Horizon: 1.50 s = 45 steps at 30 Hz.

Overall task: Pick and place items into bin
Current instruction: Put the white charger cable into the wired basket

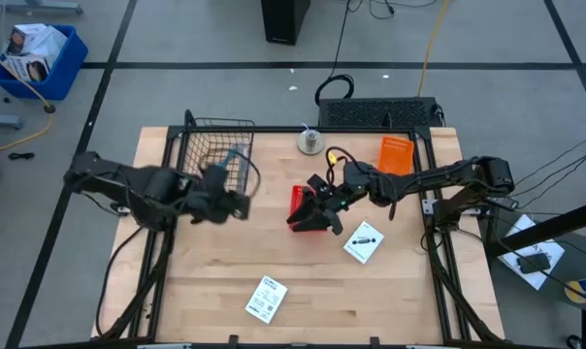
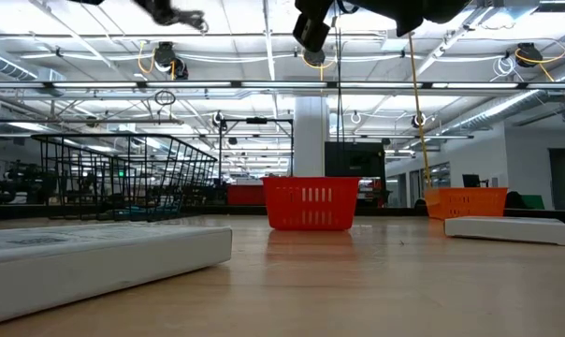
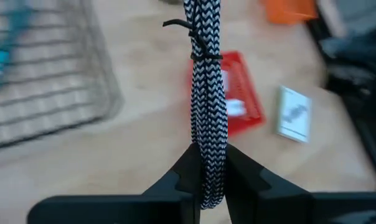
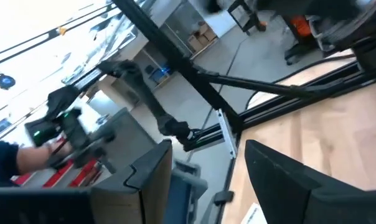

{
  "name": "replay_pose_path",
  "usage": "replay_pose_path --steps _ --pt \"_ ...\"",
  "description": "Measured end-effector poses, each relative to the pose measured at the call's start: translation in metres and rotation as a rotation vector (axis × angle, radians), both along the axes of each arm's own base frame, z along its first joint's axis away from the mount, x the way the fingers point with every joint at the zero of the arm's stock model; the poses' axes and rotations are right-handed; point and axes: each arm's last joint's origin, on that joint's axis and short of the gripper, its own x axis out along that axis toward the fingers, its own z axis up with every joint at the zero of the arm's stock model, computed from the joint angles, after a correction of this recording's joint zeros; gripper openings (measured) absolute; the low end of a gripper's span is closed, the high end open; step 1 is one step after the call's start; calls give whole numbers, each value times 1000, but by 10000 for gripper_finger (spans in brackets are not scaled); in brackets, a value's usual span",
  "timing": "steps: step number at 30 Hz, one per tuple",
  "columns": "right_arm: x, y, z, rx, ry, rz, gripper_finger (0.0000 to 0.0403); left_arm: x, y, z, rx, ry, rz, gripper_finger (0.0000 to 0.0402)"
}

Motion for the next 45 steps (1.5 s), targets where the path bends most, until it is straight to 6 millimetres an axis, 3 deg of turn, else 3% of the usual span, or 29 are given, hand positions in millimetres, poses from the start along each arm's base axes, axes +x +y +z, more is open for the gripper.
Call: replay_pose_path --steps 5,8,13,18,25,29,35,40,45 --pt "-1 1 0 14 5 41 196 -36 40 3 -37 174 191 38" --pt "-1 1 1 11 -2 43 196 -47 62 3 -62 266 289 38" --pt "-1 1 1 0 -9 43 196 -48 97 0 -68 335 298 52" --pt "-1 1 0 2 -3 44 196 -40 137 -18 -87 370 338 37" --pt "-1 1 0 20 11 46 196 -32 184 -70 -252 298 292 47" --pt "-1 1 0 19 13 46 196 -36 197 -104 -360 303 281 53" --pt "-1 1 0 19 17 45 196 -43 201 -145 -485 341 284 37" --pt "-1 1 -1 21 27 38 196 -46 203 -160 -541 336 263 66" --pt "-1 0 -5 20 72 20 196 -44 208 -161 -510 274 231 111"
